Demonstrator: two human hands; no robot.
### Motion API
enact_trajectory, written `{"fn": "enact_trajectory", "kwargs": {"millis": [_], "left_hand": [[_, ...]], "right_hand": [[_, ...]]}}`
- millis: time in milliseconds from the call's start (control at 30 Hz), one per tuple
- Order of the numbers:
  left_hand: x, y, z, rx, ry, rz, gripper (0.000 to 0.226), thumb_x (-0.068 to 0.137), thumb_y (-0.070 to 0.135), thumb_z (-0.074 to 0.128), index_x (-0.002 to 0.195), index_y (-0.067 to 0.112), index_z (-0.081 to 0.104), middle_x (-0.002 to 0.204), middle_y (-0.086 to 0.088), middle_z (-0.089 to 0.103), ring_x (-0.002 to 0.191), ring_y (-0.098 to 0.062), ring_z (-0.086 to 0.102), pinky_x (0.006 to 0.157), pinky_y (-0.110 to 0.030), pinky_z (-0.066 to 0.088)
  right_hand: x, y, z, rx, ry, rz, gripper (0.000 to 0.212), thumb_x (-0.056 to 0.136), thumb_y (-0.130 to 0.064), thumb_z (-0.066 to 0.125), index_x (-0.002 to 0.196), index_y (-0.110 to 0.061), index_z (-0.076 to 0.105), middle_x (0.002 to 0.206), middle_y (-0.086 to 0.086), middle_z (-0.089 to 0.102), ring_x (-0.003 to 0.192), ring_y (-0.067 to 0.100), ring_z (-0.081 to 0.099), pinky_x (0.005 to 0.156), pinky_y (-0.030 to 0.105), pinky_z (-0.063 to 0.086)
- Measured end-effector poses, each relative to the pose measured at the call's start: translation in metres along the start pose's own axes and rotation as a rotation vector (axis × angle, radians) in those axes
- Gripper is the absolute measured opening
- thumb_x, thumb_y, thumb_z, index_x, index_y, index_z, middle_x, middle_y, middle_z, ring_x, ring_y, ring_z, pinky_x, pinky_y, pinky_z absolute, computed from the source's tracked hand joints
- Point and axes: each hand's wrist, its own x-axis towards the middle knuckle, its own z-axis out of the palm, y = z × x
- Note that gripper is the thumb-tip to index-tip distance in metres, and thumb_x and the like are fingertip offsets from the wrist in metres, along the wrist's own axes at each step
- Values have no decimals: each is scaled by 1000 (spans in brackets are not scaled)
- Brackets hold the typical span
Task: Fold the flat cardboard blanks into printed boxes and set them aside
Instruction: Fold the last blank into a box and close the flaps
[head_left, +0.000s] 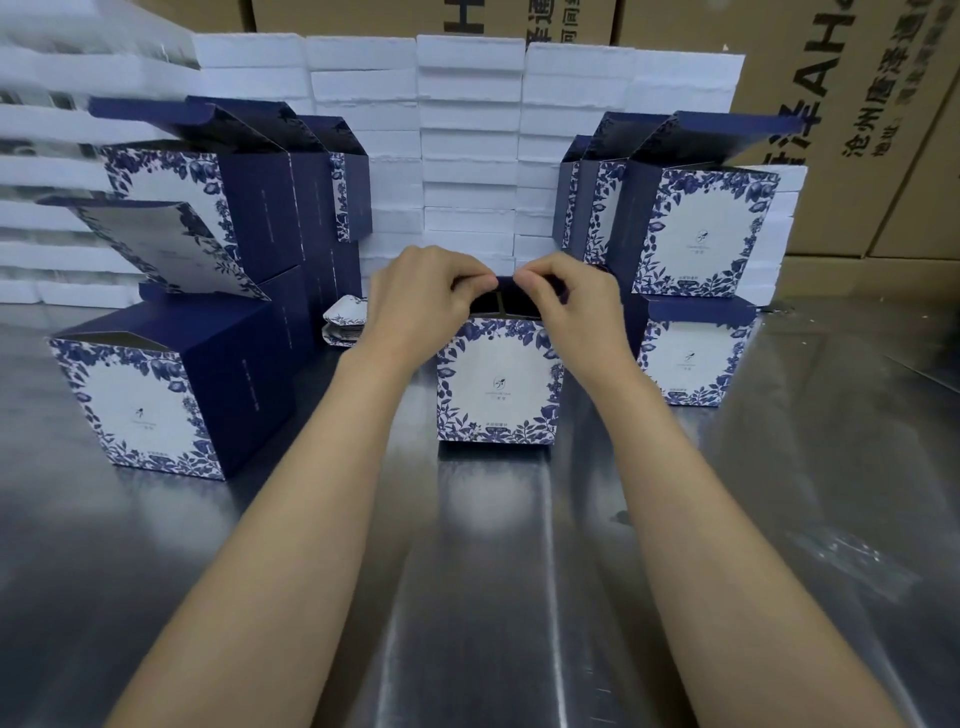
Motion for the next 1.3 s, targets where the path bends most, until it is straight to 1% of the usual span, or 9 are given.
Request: {"fn": "enact_trajectory", "kwargs": {"millis": [100, 333, 467, 600, 800, 900, 1000, 1200, 1300], "left_hand": [[0, -1, -2, -64, 7, 28, 17, 93, 38, 57, 99, 35, 73, 97, 13, 73, 98, -14, 62, 80, -35, 47], [3, 1, 5, -218, 31, 82, 13, 92, 22, 62, 93, 19, 75, 89, 6, 73, 87, -15, 65, 80, -38, 51], [3, -7, 0, -310, -5, 119, 10, 87, 15, 68, 92, 14, 77, 83, 7, 72, 79, -3, 62, 75, -18, 48], [1, -18, -1, -361, -14, 56, 12, 84, 13, 72, 95, 11, 77, 87, 4, 72, 81, -3, 61, 73, -6, 41], [1, -21, -6, -501, 92, -51, 23, 75, 11, 80, 98, 8, 76, 84, 9, 71, 81, 0, 67, 81, -12, 50], [2, -21, -9, -454, 77, -43, 16, 79, 8, 75, 96, 6, 76, 81, 7, 70, 70, 13, 62, 73, -4, 45], [1, -18, -7, -393, 149, -8, 8, 83, 7, 72, 88, 5, 77, 72, 8, 67, 63, 12, 59, 65, -5, 43], [7, -18, -13, -537, 25, -179, 18, 81, 22, 78, 97, 16, 77, 90, 8, 74, 81, 6, 67, 79, -9, 49], [6, -20, -18, -598, -32, -206, 16, 83, 25, 76, 97, 19, 76, 91, 14, 74, 85, 6, 67, 78, -7, 48]], "right_hand": [[0, -1, -1, 5, -81, -82, 18, 88, -34, 64, 98, -22, 71, 92, -15, 65, 91, 8, 62, 82, 40, 51], [-3, -8, 6, -12, 57, -87, 12, 85, -31, 68, 82, -21, 72, 76, -16, 57, 77, 8, 56, 68, 40, 47], [-2, -7, -1, 112, -46, -56, 9, 87, -21, 69, 92, -17, 74, 87, -8, 66, 86, 7, 62, 79, 30, 50], [-2, -1, -11, 216, 28, -1, 6, 88, -12, 68, 91, -17, 70, 91, -8, 63, 84, -5, 58, 79, 12, 44], [-4, -3, -12, 264, 26, 22, 6, 84, -8, 72, 87, -13, 73, 94, 1, 62, 88, 0, 57, 78, 16, 45], [-3, -7, -10, 253, 49, 78, 8, 85, -15, 72, 80, -21, 72, 97, -2, 57, 94, 1, 50, 79, 10, 39], [-2, -10, -9, 192, 59, 105, 10, 86, -21, 72, 76, -20, 70, 91, -3, 52, 86, 0, 44, 77, 9, 33], [12, -17, -28, 212, -58, 248, 16, 90, -29, 67, 83, -17, 74, 85, -7, 66, 75, 4, 59, 73, 11, 46], [16, -18, -38, 351, -67, 368, 10, 87, -21, 71, 82, -14, 75, 77, -3, 71, 72, 5, 64, 72, 17, 55]]}}
